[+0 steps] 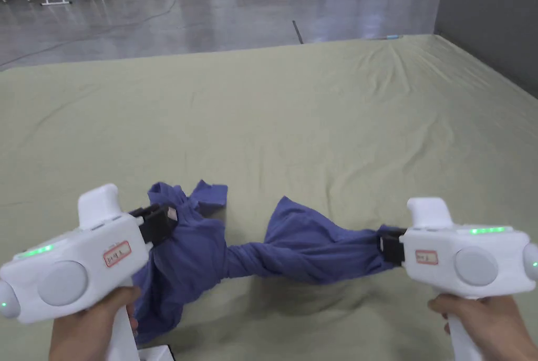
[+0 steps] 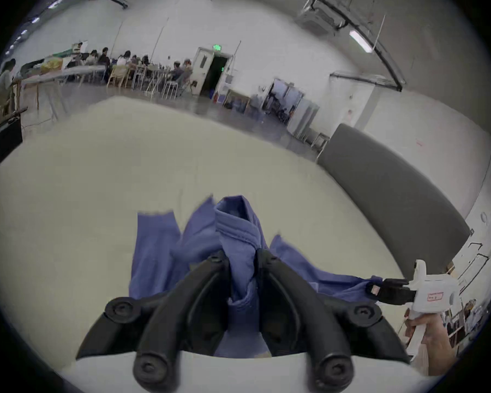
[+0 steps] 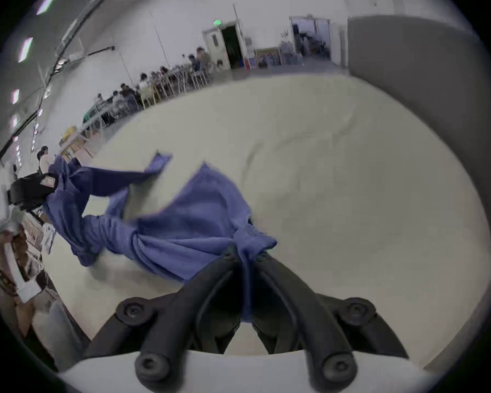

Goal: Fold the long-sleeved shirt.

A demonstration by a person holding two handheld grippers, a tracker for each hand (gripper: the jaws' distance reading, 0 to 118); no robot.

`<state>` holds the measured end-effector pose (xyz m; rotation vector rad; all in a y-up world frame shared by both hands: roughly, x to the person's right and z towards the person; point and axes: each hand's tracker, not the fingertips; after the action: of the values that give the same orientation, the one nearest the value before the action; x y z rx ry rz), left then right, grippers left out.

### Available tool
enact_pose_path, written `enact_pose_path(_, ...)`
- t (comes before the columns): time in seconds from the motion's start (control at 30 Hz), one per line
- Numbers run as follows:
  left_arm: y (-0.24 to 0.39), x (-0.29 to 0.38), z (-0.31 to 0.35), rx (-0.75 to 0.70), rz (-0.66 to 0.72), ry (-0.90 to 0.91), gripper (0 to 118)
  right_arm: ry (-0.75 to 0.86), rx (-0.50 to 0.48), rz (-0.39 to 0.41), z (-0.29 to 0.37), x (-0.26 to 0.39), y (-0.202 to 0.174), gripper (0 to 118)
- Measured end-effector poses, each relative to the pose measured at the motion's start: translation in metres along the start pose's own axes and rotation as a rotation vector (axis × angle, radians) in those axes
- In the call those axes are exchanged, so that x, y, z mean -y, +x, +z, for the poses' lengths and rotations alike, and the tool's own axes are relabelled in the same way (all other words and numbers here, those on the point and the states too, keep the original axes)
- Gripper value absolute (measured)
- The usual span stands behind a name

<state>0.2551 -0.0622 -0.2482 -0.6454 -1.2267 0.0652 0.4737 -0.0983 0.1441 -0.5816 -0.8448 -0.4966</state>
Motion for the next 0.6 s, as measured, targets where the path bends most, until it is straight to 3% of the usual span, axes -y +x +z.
enact_pose_path(0.17, 0.027, -0.103, 0.018, 0.036, -0.012, 0.152, 15, 0.167, -0.039, -0.003, 0.036, -0.115, -0.016, 6)
enact_pose_path(0.3, 0.051, -0.196, 0.018, 0.027, -0.075, 0.249, 15, 0.274, -0.004, 0.078, 0.056, -0.217, -0.04, 6)
enact_pose_path(0.6, 0.077, -0.378, -0.037, 0.004, -0.071, 0.403, 15, 0.435, 0.069, 0.119, 0.066, -0.419, -0.069, 6)
